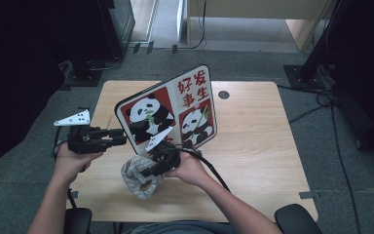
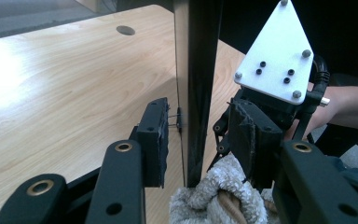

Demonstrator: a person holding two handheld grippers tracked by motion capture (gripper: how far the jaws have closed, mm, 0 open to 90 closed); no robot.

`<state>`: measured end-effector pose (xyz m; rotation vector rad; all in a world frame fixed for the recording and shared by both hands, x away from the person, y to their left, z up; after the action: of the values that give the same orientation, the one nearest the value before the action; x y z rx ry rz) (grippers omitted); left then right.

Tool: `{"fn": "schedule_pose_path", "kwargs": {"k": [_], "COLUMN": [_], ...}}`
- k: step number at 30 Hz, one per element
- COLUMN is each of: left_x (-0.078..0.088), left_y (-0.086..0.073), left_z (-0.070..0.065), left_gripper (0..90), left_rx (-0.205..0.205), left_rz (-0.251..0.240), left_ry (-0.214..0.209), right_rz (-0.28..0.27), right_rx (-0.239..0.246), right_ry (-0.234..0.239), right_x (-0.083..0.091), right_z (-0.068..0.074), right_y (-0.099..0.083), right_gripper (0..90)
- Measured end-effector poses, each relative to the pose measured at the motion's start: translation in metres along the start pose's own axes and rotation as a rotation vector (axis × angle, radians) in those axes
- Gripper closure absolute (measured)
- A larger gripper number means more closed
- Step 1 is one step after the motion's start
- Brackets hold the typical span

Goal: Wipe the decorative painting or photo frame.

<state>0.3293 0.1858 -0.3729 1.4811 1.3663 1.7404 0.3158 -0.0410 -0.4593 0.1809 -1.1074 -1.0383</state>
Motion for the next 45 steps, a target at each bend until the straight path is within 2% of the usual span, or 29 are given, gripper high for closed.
{"fn": "schedule_pose_path", "kwargs": {"k": [4,9,15,23,28,33,45], "left_x": [-0.007,-0.013,-0.021,-0.027,-0.027,-0.027,-0.027], "left_y": [0.0,0.003,0.002,0.003,0.003,0.002,0.002], "left_z": [-0.001,-0.002,-0.001,-0.003,-0.005,-0.004,-0.005], "left_gripper": [58.5,62.7,66.1,77.2,78.0,78.2,78.6], "left_rx": [0.011,0.002,0.025,0.005,0.002,0.007,0.011], "left_rz": [0.001,0.009,0.017,0.036,0.032,0.027,0.025], "left_ry": [-0.003,0.007,0.013,0.019,0.023,0.022,0.025], "right_rz": [-0.011,-0.007,0.003,-0.005,-0.004,0.019,-0.027], "right_rx": [0.006,0.001,-0.001,-0.011,-0.012,0.018,-0.006], "right_ry": [0.002,0.004,0.005,0.003,0.002,0.02,0.027], "right_x": [-0.001,-0.004,-0.004,-0.001,0.004,0.012,0.057], "right_z": [-0.001,-0.003,-0.005,-0.011,-0.012,-0.004,0.006], "right_y": [-0.003,-0.01,-0.014,-0.023,-0.023,-0.02,0.006], "right_gripper": [63.6,63.6,63.5,63.5,64.2,65.4,65.3]}}
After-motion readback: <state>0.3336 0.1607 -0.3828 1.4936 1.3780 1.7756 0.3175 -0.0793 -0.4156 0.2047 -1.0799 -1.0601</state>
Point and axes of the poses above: each handheld gripper's, and its own axes: x roughly backward along the jaws, y roughly out of its top, z roughly to its left, the point moved 2 cm from there along -x, roughly forward along the jaws, and after that the axes turned 14 degrees about -x, right-handed, at the moved point
